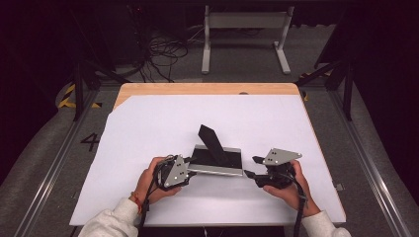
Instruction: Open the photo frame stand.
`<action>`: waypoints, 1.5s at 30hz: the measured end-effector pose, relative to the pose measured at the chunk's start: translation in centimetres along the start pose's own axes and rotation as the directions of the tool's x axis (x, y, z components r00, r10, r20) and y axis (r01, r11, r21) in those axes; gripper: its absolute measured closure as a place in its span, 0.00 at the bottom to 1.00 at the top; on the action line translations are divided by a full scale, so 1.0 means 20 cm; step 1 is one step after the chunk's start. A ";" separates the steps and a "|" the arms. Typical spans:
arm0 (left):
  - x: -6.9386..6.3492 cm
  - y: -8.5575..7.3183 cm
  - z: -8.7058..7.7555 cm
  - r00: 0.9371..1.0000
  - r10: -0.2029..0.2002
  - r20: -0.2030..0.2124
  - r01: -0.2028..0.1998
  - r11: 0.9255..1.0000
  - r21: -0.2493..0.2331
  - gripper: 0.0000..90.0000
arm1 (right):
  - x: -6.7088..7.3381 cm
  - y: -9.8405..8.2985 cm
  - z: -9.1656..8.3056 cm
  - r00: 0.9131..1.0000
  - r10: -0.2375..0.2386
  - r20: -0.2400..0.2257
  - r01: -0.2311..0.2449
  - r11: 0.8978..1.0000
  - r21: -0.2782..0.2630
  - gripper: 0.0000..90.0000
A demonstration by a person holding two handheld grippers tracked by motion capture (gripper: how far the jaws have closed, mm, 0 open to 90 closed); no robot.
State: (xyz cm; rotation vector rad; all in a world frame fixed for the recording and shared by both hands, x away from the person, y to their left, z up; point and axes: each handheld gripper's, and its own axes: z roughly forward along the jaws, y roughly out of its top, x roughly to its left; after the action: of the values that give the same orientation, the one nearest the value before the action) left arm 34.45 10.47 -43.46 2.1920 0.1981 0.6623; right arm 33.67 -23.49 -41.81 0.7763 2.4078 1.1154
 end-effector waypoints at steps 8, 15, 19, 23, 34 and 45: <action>0.01 0.01 0.00 1.000 0.008 0.009 -0.008 1.000 0.006 0.68 | 0.07 0.01 0.03 0.998 -0.063 -0.014 0.063 0.997 -0.044 0.43; 0.03 0.00 -0.01 1.000 -0.019 0.023 0.019 1.000 -0.003 0.68 | 0.10 0.03 0.04 0.993 -0.121 0.010 0.121 0.989 -0.089 0.50; 0.04 0.00 -0.01 0.999 -0.036 0.031 0.036 0.999 -0.010 0.68 | 0.13 0.04 0.04 0.988 -0.157 0.006 0.157 0.980 -0.125 0.62; 0.04 0.00 -0.01 0.998 -0.045 0.036 0.046 0.999 -0.014 0.67 | 0.15 0.06 0.04 0.982 -0.184 0.036 0.187 0.971 -0.147 0.65; 0.08 -0.02 -0.01 0.997 -0.068 0.031 0.067 0.998 0.001 0.67 | 0.12 0.05 0.03 0.988 -0.143 0.050 0.150 0.973 -0.176 0.68; 0.11 -0.01 -0.01 0.995 -0.095 0.016 0.095 0.995 -0.013 0.78 | 0.11 0.06 0.02 0.991 -0.120 0.053 0.128 0.974 -0.189 0.70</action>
State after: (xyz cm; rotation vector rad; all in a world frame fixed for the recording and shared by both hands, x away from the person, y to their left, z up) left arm 36.13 11.53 -42.62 2.1596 0.2872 0.5922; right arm 32.54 -21.22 -41.45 0.5720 2.2395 1.2455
